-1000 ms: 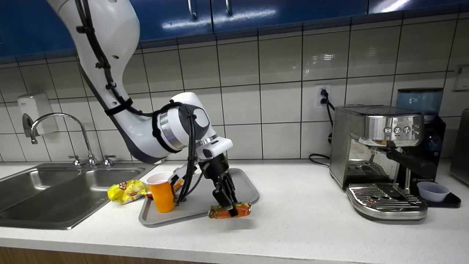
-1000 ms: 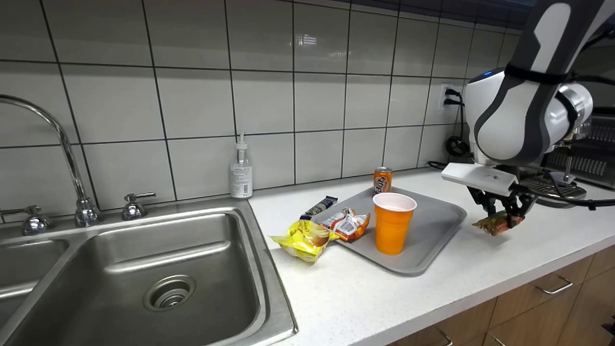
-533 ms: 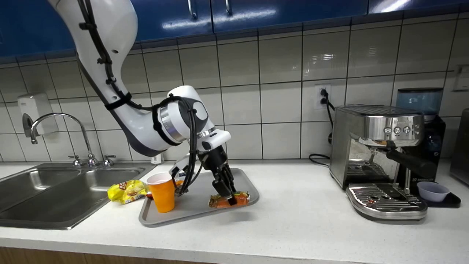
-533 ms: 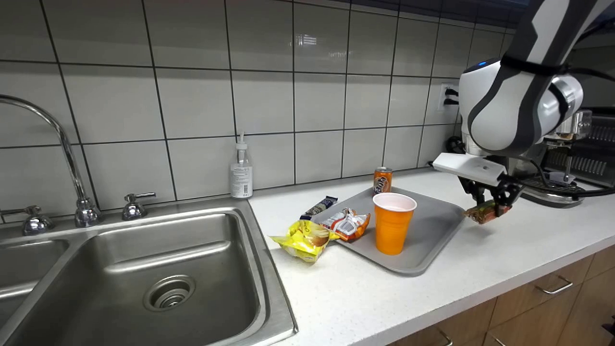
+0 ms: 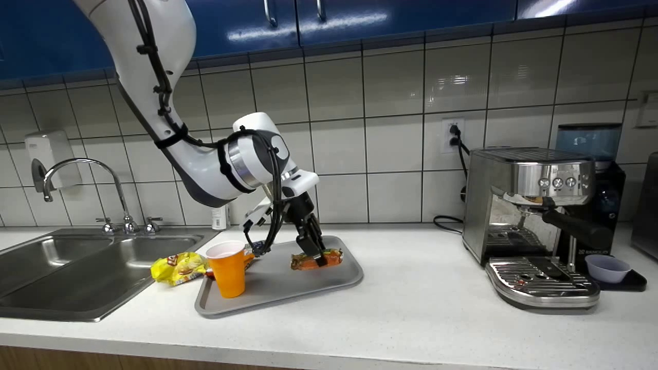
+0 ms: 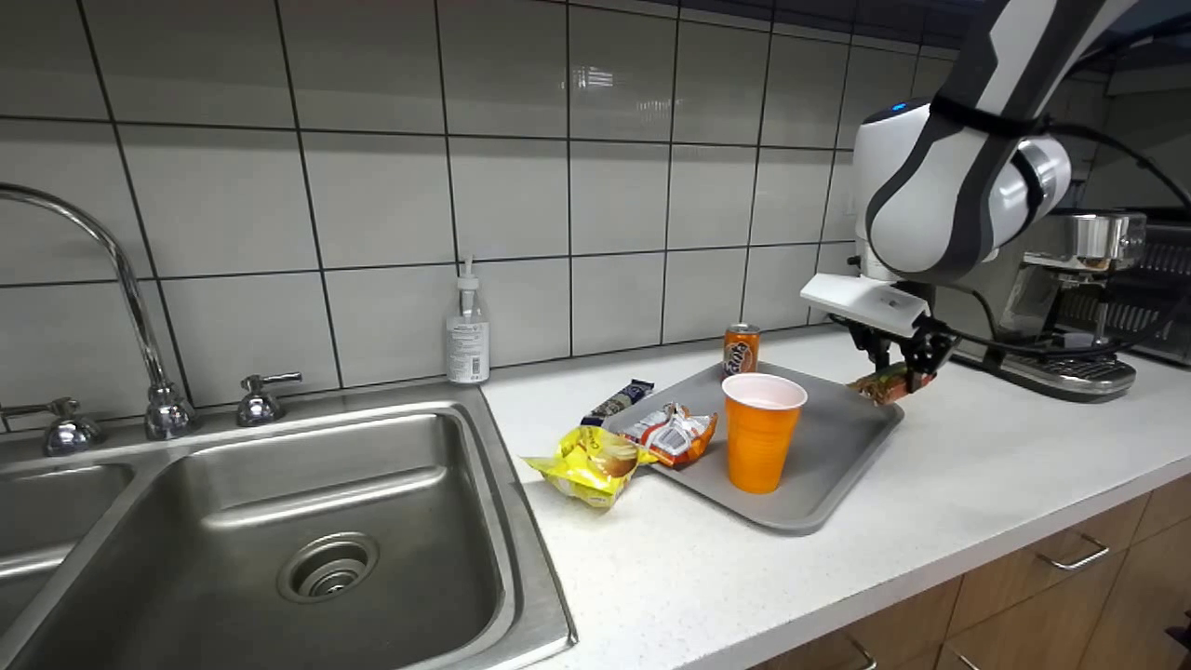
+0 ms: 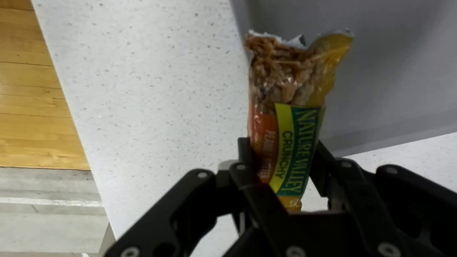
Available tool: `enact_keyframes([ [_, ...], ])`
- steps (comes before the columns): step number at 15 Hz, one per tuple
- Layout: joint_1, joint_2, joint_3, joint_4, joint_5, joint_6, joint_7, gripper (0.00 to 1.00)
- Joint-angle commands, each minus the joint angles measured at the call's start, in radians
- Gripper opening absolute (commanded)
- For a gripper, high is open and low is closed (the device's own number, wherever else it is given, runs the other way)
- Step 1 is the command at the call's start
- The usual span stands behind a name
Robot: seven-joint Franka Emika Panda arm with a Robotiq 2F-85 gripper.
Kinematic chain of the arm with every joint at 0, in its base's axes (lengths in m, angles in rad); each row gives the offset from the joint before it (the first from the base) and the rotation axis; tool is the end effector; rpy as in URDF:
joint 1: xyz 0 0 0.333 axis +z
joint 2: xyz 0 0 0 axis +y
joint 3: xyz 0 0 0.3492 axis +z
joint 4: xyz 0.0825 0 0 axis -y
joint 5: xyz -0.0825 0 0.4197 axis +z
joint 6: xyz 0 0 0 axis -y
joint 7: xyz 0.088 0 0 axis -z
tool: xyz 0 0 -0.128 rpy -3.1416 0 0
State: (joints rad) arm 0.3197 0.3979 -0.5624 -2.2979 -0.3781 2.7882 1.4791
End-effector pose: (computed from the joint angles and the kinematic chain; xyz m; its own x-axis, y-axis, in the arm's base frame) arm 0.5573 -0.1326 0.1915 0.2273 -0.9015 0.3682 -0.9688 -0.2477 -0.0085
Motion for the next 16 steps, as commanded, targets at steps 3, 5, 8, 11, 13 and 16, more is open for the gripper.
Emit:
enact_keyframes([
  [3, -0.102, 0.065, 0.125, 0.106, 0.036, -0.036, -0.035, 0.16],
  [5, -0.119, 0.091, 0.151, 0.131, 0.049, -0.040, -0.043, 0.16],
  [8, -0.130, 0.128, 0.170, 0.162, 0.067, -0.047, -0.053, 0.16],
  [11, -0.130, 0.156, 0.178, 0.184, 0.076, -0.053, -0.058, 0.16],
  [13, -0.128, 0.170, 0.179, 0.194, 0.082, -0.055, -0.062, 0.16],
  [16, -0.124, 0.184, 0.181, 0.203, 0.094, -0.059, -0.070, 0.67],
])
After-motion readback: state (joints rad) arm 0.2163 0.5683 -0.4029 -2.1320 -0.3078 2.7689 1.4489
